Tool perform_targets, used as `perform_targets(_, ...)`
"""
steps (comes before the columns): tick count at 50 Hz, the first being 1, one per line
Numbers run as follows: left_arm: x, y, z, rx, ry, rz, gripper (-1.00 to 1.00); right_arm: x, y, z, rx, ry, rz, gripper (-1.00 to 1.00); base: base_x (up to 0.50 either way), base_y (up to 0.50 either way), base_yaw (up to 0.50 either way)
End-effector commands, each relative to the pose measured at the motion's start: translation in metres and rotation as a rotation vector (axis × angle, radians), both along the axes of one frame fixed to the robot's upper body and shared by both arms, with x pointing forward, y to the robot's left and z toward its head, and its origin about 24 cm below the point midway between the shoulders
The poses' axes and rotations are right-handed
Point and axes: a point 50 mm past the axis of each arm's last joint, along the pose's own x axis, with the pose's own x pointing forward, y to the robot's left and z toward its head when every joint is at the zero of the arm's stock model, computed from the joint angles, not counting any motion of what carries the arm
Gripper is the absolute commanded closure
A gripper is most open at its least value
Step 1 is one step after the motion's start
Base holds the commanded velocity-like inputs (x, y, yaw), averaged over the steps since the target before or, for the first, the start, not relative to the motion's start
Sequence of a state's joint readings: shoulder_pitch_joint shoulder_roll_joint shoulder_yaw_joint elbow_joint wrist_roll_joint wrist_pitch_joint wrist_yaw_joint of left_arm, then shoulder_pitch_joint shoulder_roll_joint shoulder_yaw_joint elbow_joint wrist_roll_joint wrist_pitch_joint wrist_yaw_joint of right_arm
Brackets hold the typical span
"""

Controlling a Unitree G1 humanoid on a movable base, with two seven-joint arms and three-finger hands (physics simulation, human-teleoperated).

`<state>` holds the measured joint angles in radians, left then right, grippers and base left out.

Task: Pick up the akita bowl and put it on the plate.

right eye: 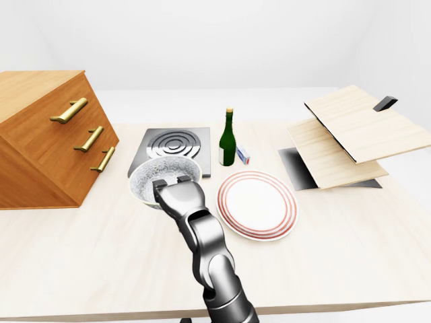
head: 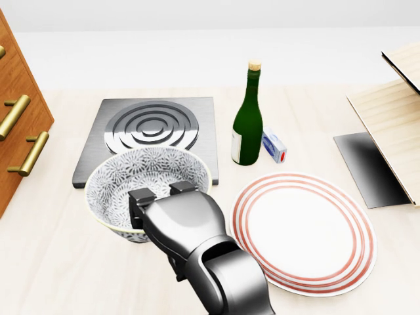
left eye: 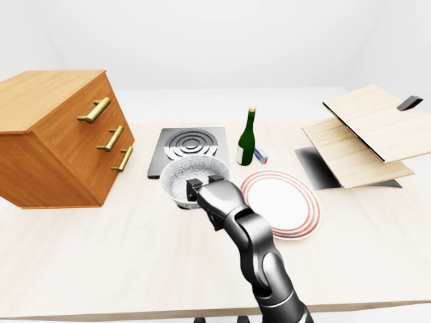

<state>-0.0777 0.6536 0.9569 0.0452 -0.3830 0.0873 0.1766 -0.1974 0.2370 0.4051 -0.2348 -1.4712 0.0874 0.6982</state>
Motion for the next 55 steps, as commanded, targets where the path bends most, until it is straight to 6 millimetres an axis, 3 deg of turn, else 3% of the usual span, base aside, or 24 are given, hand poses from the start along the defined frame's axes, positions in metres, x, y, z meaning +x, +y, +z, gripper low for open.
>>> perform_targets(1,-0.001,0.000,0.003,0.008,-0.007,0.002,-1.00,0.002,-0.012,-0.001,-0.022,-0.014,-0.045,1.00,0.00,0.00,0.00)
perform_targets(27,0.000,0.001,-0.001,-0.005,0.003,0.005,-1.00,0.008,-0.038,0.004,-0.030,-0.046,-0.119,1.00,0.00,0.00,0.00)
perform_targets(43,0.000,0.001,0.000,-0.004,0.001,0.006,-1.00,0.015,-0.056,-0.009,-0.032,0.010,-0.158,1.00,0.00,0.00,0.00)
perform_targets(55,0.002,0.001,-0.003,-0.013,0.007,0.008,-1.00,0.018,-0.068,-0.006,-0.042,-0.004,-0.191,1.00,0.00,0.00,0.00)
